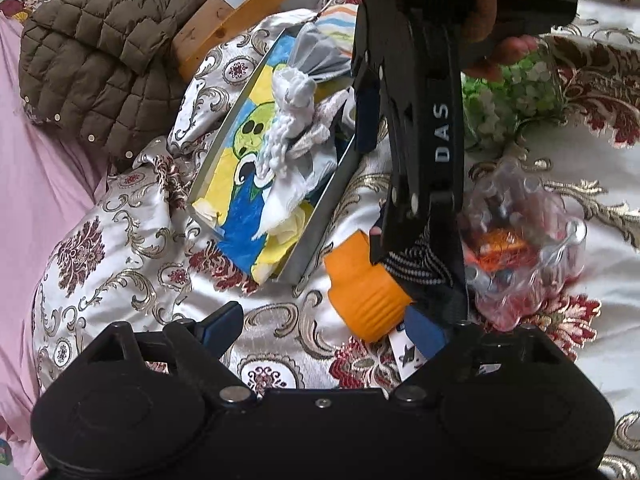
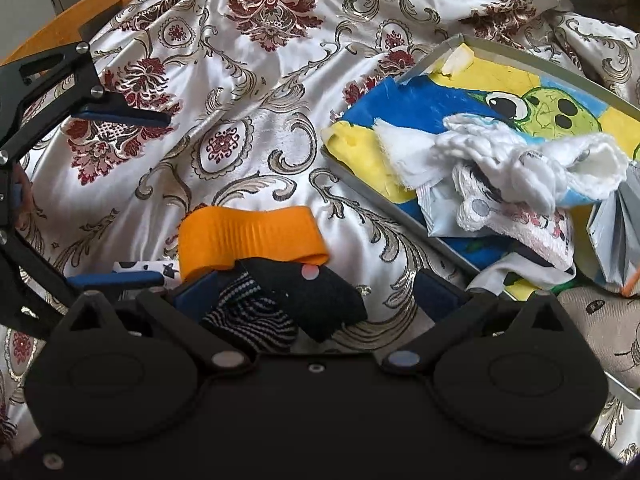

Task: Organize soft objects
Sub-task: 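Grasp the orange silicone piece with the left gripper while the right gripper holds the sock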

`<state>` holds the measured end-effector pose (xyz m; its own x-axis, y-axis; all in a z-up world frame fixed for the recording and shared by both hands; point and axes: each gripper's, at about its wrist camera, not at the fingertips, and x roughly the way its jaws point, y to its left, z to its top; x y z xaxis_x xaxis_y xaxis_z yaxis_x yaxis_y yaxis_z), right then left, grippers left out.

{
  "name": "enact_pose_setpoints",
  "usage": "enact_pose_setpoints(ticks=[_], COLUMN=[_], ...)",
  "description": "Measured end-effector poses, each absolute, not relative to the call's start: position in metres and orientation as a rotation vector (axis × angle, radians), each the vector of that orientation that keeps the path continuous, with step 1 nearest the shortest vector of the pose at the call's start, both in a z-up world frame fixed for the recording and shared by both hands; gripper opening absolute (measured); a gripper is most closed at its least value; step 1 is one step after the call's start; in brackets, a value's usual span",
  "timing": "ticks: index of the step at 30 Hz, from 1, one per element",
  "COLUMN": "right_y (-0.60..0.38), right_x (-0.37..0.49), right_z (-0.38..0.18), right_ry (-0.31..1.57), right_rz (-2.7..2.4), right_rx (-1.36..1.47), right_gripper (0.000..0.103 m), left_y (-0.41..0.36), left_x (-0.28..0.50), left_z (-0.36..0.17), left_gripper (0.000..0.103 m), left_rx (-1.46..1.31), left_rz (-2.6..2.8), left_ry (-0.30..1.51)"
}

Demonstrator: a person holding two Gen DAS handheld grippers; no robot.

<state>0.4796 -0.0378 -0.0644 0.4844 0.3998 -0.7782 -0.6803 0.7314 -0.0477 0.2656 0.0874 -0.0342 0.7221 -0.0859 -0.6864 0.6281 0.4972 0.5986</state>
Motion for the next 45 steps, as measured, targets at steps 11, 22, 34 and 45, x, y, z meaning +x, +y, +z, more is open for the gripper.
enact_pose_setpoints(ticks=[11, 22, 34, 45], right_y=[-0.024, -0.003, -0.008, -0.021], right_x=[0.474, 0.478, 0.495, 0.504], right_z=[-0.077, -0.087, -0.092, -0.091], right_ry=[0.881, 0.91, 0.935, 0.949], right_rz=[0.707, 0.718, 0.727, 0.74], right_rx=[-0.428, -0.439, -0.406, -0.387], right_gripper=[0.097, 0.075, 0.067, 0.061], left_y=[0.084, 0.074, 0.071, 0.073], left_x=[0.265, 0.27, 0.273, 0.274], left_z=[-0.038, -0.05, -0.057, -0.056], left_gripper=[0.08, 0.064, 0.054, 0.045], left_rx=[1.003, 1.053, 1.058, 1.065], left_rz=[-0.521, -0.609, -0.655, -0.677], left_ry=[0.636, 0.654, 0.672, 0.675])
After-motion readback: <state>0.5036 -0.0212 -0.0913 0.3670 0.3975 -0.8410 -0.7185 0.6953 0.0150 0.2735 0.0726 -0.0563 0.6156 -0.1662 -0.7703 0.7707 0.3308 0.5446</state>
